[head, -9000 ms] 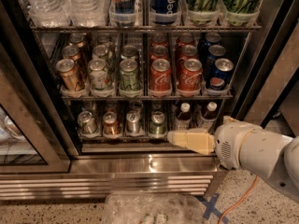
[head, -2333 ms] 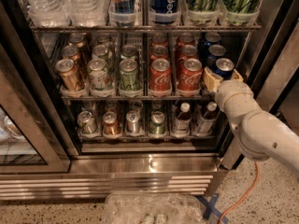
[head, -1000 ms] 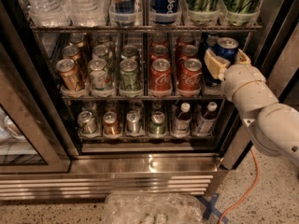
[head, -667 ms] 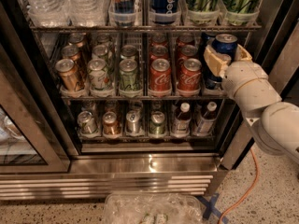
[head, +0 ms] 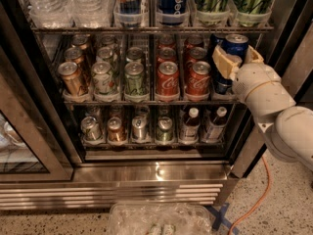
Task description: Pick pepsi can from middle shelf of fridge
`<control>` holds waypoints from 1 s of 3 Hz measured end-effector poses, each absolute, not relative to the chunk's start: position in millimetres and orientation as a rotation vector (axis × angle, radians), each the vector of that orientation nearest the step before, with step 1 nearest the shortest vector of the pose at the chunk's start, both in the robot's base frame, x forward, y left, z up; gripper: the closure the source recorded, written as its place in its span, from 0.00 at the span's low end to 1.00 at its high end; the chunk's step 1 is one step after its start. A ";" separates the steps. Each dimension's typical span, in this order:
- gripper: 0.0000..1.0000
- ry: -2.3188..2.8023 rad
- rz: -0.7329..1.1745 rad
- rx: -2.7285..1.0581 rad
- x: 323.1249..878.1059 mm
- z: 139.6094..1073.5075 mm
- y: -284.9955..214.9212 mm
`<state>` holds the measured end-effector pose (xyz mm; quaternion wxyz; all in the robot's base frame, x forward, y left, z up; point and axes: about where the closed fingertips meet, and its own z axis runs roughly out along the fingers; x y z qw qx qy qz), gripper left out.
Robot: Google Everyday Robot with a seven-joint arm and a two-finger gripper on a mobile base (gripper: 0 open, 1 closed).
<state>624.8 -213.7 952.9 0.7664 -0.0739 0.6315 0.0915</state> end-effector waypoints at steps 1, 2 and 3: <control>1.00 1.365 0.245 -0.165 620.8 956.0 -209.7; 1.00 1.358 0.300 -0.174 615.8 959.7 -203.8; 1.00 1.358 0.300 -0.174 615.8 959.8 -203.7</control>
Offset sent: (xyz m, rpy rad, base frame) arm -0.0100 0.0066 0.0056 0.0526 -0.0007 0.0779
